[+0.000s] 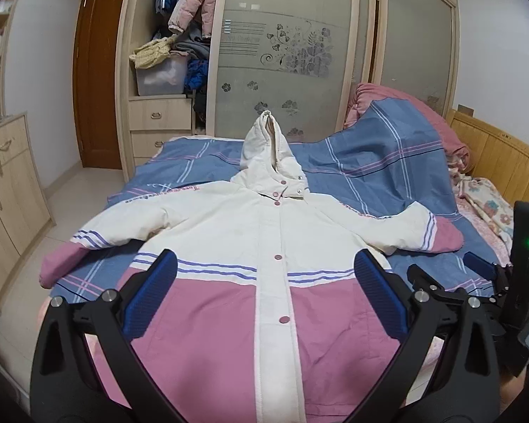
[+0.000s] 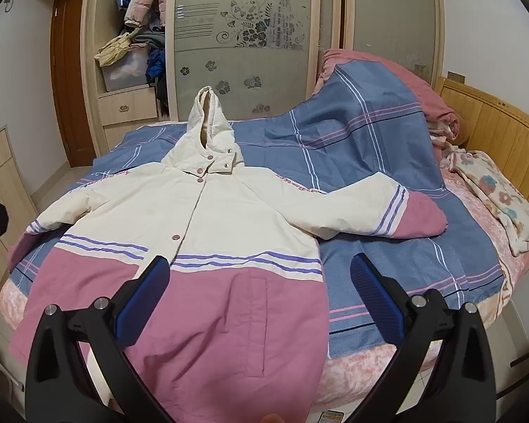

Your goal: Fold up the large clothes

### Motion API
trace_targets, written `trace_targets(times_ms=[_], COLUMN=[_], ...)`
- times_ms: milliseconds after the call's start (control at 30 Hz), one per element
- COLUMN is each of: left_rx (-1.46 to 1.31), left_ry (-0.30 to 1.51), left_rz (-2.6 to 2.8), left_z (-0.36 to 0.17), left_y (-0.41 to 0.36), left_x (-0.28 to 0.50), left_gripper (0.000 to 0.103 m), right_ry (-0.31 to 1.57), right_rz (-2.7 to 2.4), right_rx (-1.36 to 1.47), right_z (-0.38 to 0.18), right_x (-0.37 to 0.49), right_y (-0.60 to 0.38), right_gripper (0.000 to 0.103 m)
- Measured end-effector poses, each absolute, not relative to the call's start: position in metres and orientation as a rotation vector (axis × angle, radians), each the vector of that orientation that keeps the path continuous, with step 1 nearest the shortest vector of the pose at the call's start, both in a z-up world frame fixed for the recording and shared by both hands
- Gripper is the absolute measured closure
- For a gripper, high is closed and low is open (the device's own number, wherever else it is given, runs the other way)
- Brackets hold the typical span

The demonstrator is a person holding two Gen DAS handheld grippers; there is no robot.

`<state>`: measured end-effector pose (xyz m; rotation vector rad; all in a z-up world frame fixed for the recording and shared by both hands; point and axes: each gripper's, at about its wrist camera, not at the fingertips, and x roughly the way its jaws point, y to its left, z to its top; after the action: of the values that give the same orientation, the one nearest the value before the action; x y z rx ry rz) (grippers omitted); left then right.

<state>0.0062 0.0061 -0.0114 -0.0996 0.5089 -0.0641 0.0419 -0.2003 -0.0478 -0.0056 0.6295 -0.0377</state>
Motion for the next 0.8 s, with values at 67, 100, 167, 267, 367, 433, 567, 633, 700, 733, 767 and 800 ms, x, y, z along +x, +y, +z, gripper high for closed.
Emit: trace_targets(times_ms=[67,100,167,267,367,433,567,633,700,733,767,800], left_rx=[-0.112,-0.114,-0.113,-0.117,-0.133,-0.145,-0.142,-0.129,-0.110,-0.101,-0.094,-0.089], left_ry=[0.516,0.518,0.526,0.538,0.556,0.566,0.570,0.580,0.591,0.593,0.595,0.601], left_rz=[-0.054,-0.047,-0.038,-0.033,-0.039,-0.050,-0.045,-0.044,-0.037,-0.033,-0.028,-0.018], left_z=[-0.012,-0.013,-0.015,-0.017,-0.022,-0.026,-0.030,-0.033,-0.035,-0.036,-0.037,-0.039], left_y=[0.008,0.008,0.008,0.007,0.007,0.005,-0.003,-0.007,-0.011,-0.013,-0.013,-0.013], left_x=[0.008,0.010,0.015,0.024,0.032,0.039,0.051,0.057,0.061,0.062,0.063,0.066], left_gripper=[0.002,0.002,0.002,0.002,0.002,0.002,0.002,0.002,0.002,0.002,0.002,0.002], right_ry=[0.644,0.652,0.662,0.645,0.650,0.683,0.800,0.863,0.902,0.907,0.913,0.931], right_rz=[-0.032,-0.030,-0.030,-0.095,-0.141,-0.157,-0.321,-0.406,-0.393,-0.379,-0.362,-0.361], right_rx=[0.005,0.012,0.003,-0.022,0.045,0.129,0.360,0.446,0.577,0.626,0.683,0.731], right_z=[-0.053,-0.056,-0.061,-0.067,-0.071,-0.079,-0.121,-0.150,-0.180,-0.189,-0.198,-0.208], right_x=[0.046,0.050,0.059,0.081,0.114,0.141,0.207,0.231,0.251,0.257,0.264,0.272], right_y=[-0.206,-0.209,-0.217,-0.245,-0.302,-0.349,-0.468,-0.515,-0.553,-0.562,-0.573,-0.580], right_gripper=[0.001,0.001,0.001,0.001,0.001,0.001,0.001,0.001,0.002,0.004,0.011,0.016])
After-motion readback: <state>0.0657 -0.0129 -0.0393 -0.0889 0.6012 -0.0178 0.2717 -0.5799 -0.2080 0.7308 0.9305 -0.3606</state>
